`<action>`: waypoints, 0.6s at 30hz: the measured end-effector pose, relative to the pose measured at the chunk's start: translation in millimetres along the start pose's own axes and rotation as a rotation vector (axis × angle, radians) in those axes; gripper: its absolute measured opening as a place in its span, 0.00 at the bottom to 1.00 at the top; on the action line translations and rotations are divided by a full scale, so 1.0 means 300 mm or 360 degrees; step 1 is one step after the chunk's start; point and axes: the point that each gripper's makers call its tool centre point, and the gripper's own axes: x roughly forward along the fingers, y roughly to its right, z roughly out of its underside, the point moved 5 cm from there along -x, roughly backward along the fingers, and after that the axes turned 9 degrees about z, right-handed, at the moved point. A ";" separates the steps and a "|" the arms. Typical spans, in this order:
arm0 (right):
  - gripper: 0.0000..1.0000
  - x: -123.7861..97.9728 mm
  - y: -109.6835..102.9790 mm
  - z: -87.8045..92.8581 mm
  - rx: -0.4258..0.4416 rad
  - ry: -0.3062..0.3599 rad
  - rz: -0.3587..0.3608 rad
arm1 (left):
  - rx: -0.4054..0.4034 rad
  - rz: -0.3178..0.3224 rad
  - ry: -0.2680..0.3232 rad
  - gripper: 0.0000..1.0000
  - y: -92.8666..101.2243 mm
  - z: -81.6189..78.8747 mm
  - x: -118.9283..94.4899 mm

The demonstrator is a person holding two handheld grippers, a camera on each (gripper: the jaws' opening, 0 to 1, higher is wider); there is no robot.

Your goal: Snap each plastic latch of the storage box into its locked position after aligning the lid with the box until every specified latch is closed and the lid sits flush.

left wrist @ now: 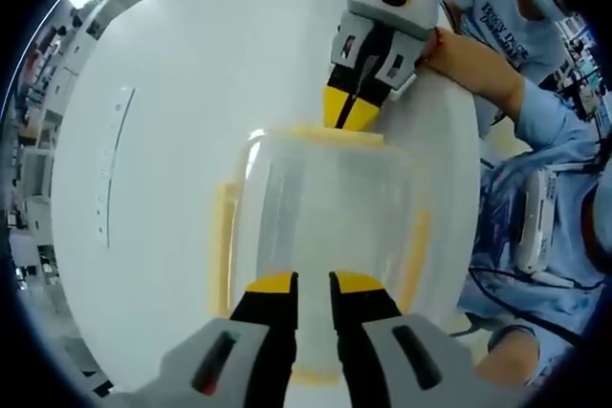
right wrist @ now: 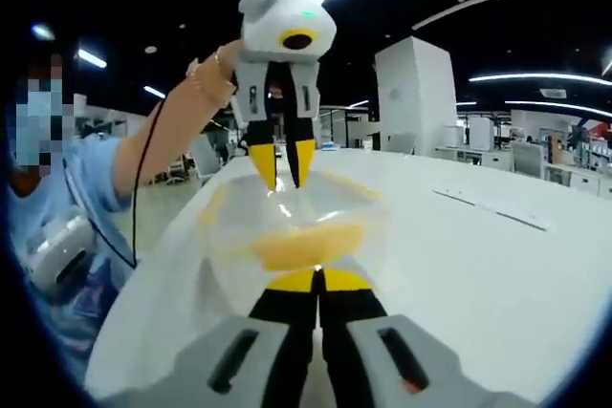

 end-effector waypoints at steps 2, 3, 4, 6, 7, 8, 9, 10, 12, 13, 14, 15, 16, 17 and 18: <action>0.00 0.002 0.004 0.002 0.0004 0.0003 0.0010 | -0.0005 -0.0005 -0.0003 0.13 0.003 0.002 -0.001; 0.00 0.007 -0.001 0.007 -0.0019 0.0002 0.0022 | -0.0005 -0.0006 -0.0003 0.13 0.005 0.002 0.000; 0.00 0.012 0.000 0.014 -0.0032 -0.0007 0.0033 | -0.0006 -0.0006 -0.0001 0.13 0.004 0.003 -0.001; 0.00 0.019 0.033 0.038 -0.0084 -0.0081 0.0100 | -0.0010 -0.0008 0.0003 0.13 0.005 0.004 -0.002; 0.00 0.019 0.041 0.049 -0.0097 -0.0116 0.0150 | -0.0011 -0.0009 0.0005 0.13 0.007 0.004 -0.002; 0.00 0.017 0.048 0.052 -0.0102 -0.0122 0.0172 | -0.0012 -0.0011 0.0008 0.13 0.008 0.005 -0.002; 0.00 0.013 0.057 0.052 -0.0086 -0.0116 0.0189 | -0.0011 -0.0015 0.0012 0.13 0.011 0.006 -0.003; 0.00 0.008 0.066 0.050 -0.0073 -0.0112 0.0209 | -0.0011 -0.0018 0.0016 0.13 0.012 0.006 -0.003; 0.00 -0.009 0.096 0.035 -0.0038 -0.0062 0.0281 | -0.0020 -0.0030 0.0029 0.13 0.012 0.006 -0.002; 0.00 -0.017 0.110 0.029 -0.0032 -0.0046 0.0312 | -0.0018 -0.0038 0.0034 0.13 0.016 0.005 -0.001; 0.00 -0.020 0.112 0.026 -0.0034 -0.0044 0.0318 | -0.0016 -0.0040 0.0037 0.13 0.016 0.005 -0.001; 0.00 -0.023 0.117 0.019 -0.0035 -0.0043 0.0329 | -0.0016 -0.0043 0.0041 0.13 0.015 0.005 -0.001; 0.00 -0.024 0.118 0.016 -0.0037 -0.0039 0.0332 | -0.0016 -0.0044 0.0044 0.13 0.014 0.004 -0.001; 0.00 -0.025 0.117 0.004 -0.0045 -0.0027 0.0337 | -0.0013 -0.0043 0.0052 0.13 0.013 0.005 -0.002; 0.00 -0.025 0.115 -0.009 -0.0056 -0.0017 0.0339 | -0.0002 -0.0040 0.0059 0.13 0.013 0.005 -0.001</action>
